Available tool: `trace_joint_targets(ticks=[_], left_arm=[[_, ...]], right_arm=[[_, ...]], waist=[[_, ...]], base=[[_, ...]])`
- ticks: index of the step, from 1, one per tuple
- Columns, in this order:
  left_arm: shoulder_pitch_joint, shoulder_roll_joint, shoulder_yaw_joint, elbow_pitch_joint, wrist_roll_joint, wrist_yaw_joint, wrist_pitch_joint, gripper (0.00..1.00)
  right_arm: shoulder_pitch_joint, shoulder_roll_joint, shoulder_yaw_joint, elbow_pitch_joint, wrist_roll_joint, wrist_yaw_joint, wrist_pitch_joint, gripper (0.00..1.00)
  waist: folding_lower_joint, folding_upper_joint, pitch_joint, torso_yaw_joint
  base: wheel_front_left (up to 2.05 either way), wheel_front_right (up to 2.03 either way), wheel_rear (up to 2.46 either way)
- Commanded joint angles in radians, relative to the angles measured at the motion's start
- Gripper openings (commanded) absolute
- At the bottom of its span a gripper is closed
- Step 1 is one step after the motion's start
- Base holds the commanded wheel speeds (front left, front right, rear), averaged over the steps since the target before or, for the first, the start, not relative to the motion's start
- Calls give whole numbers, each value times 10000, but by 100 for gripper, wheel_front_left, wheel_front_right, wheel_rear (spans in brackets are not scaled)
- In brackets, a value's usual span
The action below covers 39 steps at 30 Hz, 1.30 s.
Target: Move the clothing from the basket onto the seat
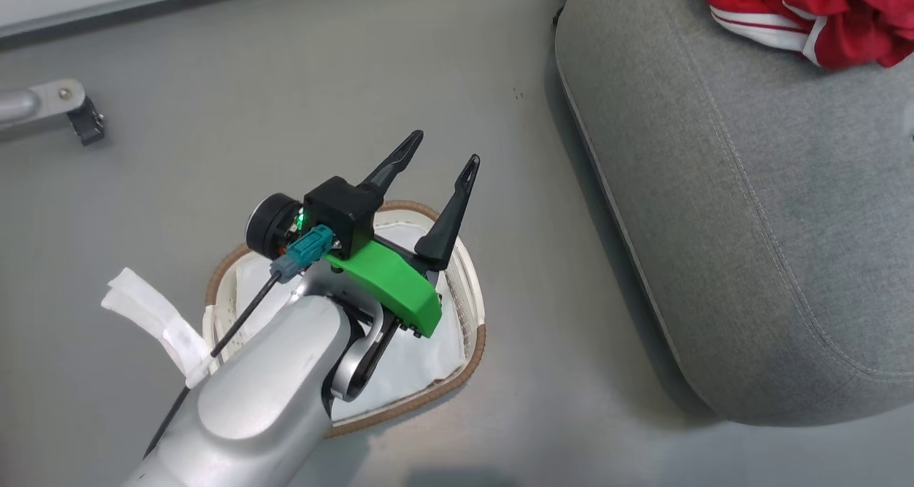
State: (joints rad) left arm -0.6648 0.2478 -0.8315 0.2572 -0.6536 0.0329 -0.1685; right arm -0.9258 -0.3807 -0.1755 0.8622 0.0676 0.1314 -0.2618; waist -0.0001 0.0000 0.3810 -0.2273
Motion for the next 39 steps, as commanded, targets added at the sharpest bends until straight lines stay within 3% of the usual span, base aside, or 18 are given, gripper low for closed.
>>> trace_joint_targets(ticks=[1,12,21,27,31,39], left_arm=[[279,-13,107,130,-126,46,-153,100],[1586,-151,848,892,-785,177,-868,100],[3065,2,2634,772,-292,567,-966,100],[4586,-131,4273,155,387,535,-958,100],[5398,-274,4967,-49,869,369,-959,100],[6418,-747,5870,-216,1489,40,-960,100]], right_arm=[[236,18,159,-61,103,-14,-32,100],[1144,933,968,-224,559,-15,-32,100],[3541,2336,788,-2644,307,-15,-44,100],[5488,3118,555,-4386,16,-15,-46,100],[6635,3278,695,-5266,-74,-15,-46,100],[8177,3278,1264,-6382,918,-15,-47,100]], waist=[[1,0,-917,379],[1,0,-2129,1346],[1,0,-2697,2009],[1,0,-3040,2312],[1,0,-3196,2453],[1,0,-3341,2612]], base=[[0,0,0],[0,0,0],[0,0,0],[0,0,0],[0,0,0],[0,0,0]])
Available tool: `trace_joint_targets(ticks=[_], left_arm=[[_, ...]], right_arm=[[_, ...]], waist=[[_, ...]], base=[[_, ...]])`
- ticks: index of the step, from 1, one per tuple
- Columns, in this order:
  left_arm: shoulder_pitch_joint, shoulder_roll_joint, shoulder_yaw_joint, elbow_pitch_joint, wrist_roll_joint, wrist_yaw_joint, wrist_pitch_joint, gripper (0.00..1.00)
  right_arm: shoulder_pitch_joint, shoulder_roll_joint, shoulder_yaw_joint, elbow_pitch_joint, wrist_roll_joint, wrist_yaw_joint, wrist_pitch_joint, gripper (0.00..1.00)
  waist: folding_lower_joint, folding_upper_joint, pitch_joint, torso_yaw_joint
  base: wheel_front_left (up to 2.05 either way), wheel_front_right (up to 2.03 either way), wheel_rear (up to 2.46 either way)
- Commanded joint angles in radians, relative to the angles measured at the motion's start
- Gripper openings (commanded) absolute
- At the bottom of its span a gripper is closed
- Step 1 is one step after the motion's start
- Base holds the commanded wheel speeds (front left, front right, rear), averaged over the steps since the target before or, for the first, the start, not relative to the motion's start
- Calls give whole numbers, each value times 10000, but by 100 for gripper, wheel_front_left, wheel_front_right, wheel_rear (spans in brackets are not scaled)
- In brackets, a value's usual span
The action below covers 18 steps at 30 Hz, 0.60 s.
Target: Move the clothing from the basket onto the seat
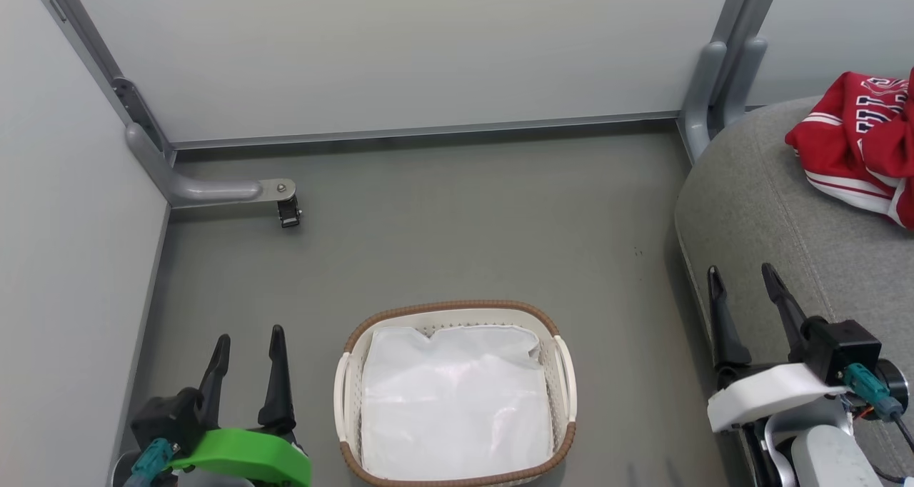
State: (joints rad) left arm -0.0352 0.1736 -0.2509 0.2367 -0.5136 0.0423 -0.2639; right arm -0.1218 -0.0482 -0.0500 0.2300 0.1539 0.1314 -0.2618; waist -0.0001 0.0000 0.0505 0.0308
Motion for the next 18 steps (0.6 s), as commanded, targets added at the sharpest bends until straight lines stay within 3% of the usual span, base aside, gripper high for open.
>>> trace_joint_targets(ticks=[1,18], left_arm=[[202,-64,164,-15,133,-79,-5,100],[759,-634,837,106,985,-509,-6,100]], right_arm=[[275,-43,52,-155,76,-15,-47,100],[1436,-42,274,-291,263,-15,-48,100]], waist=[[1,0,-63,37],[1,0,-492,121]], base=[[0,0,0],[0,0,0]])
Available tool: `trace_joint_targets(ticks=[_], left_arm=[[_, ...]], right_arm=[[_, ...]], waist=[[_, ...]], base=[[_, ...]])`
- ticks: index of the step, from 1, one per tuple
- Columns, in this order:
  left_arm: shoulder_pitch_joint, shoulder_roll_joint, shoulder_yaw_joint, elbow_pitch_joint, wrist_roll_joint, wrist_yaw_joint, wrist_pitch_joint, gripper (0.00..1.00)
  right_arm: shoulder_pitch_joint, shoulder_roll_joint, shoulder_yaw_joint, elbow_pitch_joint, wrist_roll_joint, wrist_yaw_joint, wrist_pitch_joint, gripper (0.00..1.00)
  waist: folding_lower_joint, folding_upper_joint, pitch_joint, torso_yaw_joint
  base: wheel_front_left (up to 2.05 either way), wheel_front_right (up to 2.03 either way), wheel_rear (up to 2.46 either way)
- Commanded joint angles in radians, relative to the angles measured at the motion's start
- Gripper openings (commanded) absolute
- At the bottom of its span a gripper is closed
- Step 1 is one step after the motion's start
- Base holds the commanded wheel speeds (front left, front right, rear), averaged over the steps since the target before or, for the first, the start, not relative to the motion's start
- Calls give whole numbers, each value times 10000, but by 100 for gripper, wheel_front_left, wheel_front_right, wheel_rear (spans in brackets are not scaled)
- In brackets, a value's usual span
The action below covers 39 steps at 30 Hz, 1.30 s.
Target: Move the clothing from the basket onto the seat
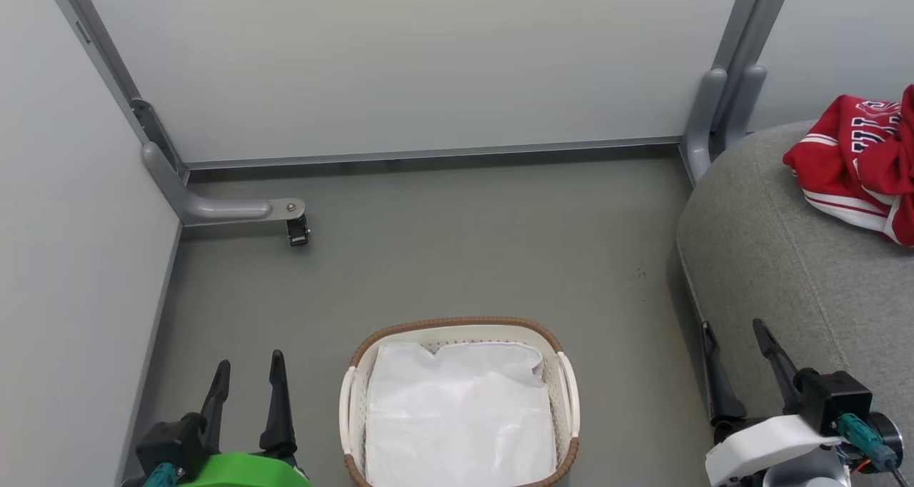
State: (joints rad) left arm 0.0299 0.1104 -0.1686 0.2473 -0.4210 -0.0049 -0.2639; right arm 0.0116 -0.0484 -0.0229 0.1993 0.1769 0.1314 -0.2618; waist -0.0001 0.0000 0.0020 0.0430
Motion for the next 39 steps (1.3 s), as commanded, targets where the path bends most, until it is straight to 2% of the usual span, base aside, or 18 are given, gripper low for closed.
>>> trace_joint_targets(ticks=[1,6,29,30,33,39], left_arm=[[118,-10,56,-17,134,-34,-6,100],[233,-15,120,177,394,-116,-6,100],[67,-180,285,587,338,-351,-7,100],[106,-189,266,574,369,-315,3,0],[114,-232,259,838,326,-311,21,0],[-36,-261,497,791,-674,-391,352,0]], right_arm=[[108,-41,17,29,49,-15,-48,100],[161,-39,105,99,95,-15,-48,100],[145,-40,158,100,183,-15,-48,100],[33,2,174,65,135,0,0,0],[39,61,182,307,183,0,34,0],[-80,53,84,330,1356,-1,348,0]], waist=[[1,0,-21,-2],[1,0,-97,20],[1,0,-127,45],[1,0,-127,45],[1,0,-127,44],[1,0,-121,21]], base=[[0,0,0],[0,0,0],[0,0,0],[0,0,0],[0,0,0],[0,0,0]])
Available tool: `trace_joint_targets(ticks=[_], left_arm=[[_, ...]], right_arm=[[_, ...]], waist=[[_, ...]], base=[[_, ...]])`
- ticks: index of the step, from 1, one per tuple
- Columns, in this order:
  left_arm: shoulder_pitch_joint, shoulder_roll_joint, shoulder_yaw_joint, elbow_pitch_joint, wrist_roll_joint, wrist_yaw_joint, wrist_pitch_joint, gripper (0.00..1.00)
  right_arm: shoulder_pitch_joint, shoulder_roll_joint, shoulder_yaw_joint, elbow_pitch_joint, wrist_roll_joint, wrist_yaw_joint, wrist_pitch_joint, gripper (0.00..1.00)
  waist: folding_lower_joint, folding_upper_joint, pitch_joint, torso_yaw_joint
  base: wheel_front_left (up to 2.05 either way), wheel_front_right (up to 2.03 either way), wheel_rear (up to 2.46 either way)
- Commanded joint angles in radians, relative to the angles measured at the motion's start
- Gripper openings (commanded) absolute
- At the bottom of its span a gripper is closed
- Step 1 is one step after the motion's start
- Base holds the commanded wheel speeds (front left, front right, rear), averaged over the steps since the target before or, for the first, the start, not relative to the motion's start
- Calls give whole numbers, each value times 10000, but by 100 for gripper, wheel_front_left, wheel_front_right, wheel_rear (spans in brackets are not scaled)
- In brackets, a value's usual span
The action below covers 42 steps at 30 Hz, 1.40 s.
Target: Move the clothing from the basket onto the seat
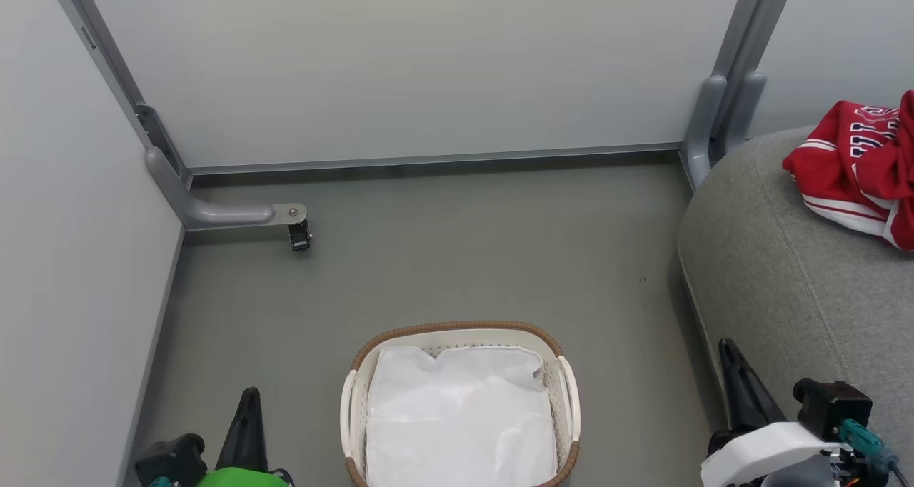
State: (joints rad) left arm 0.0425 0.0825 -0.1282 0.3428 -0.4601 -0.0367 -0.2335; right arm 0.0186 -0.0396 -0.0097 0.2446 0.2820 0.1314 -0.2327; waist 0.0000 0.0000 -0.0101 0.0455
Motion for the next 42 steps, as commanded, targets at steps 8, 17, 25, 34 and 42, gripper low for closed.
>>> trace_joint_targets(ticks=[8,17,25,34,42], left_arm=[[-319,-20,346,-272,-1532,-173,421,0],[-480,-58,601,-374,-2781,-274,796,0],[-616,-91,825,-454,-3836,-357,1116,0],[-757,-126,1043,-526,-4866,-434,1436,0],[-874,-151,1223,-592,-5731,-505,1704,0]], right_arm=[[-276,-45,-157,-126,1748,-2,432,0],[-419,-56,-270,-120,3189,-2,809,0],[-523,-65,-364,-110,4407,-3,1129,0],[-646,-76,-457,-100,5607,-4,1445,0],[-732,-84,-538,-90,6593,-5,1712,0]], waist=[[0,0,9,-33],[0,0,19,-67],[0,0,28,-97],[0,0,38,-131],[0,0,46,-160]], base=[[0,0,0],[0,0,0],[0,0,0],[0,0,0],[0,0,0]])
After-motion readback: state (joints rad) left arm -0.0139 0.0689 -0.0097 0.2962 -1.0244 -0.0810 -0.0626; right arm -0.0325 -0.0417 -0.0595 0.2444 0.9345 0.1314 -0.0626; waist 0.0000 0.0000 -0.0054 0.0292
